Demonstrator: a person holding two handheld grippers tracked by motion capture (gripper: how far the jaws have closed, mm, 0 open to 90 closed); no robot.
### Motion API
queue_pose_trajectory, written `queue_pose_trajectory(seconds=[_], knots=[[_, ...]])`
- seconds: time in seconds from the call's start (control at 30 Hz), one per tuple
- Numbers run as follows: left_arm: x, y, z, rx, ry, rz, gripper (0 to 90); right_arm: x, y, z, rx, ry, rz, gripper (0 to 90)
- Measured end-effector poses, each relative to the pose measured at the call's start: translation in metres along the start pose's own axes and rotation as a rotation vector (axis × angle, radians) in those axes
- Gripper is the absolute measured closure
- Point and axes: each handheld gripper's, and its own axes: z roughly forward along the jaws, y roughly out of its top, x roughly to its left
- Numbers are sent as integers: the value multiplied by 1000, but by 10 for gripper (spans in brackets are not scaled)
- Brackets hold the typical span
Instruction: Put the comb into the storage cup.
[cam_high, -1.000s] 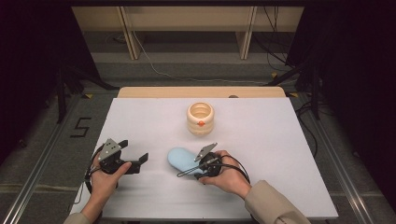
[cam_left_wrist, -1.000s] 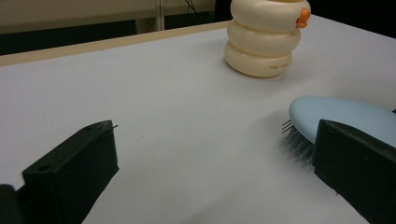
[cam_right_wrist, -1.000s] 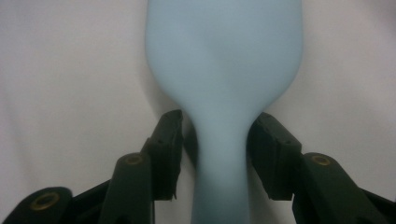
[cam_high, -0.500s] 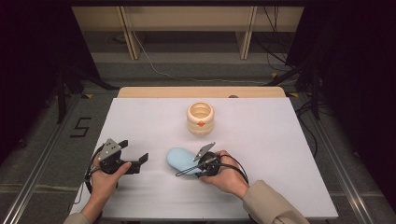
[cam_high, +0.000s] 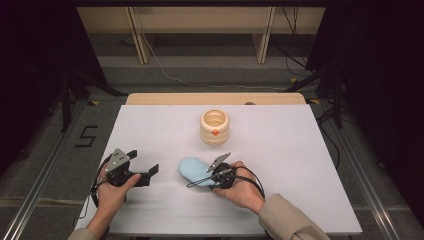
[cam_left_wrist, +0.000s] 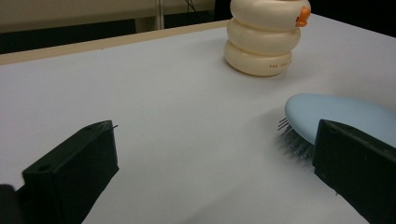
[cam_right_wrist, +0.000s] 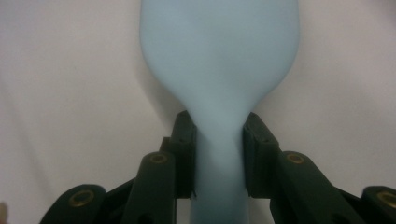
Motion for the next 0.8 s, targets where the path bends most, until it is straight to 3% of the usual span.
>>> queue_pose_trajectory(seconds=[0.57,0.8], knots=[[0,0,0,-3,0,0,0,0,-2,-1,-33,24,39,702],[1,0,-1,-4,1,0,0,-2,-2,-5,-75,29,65,701]])
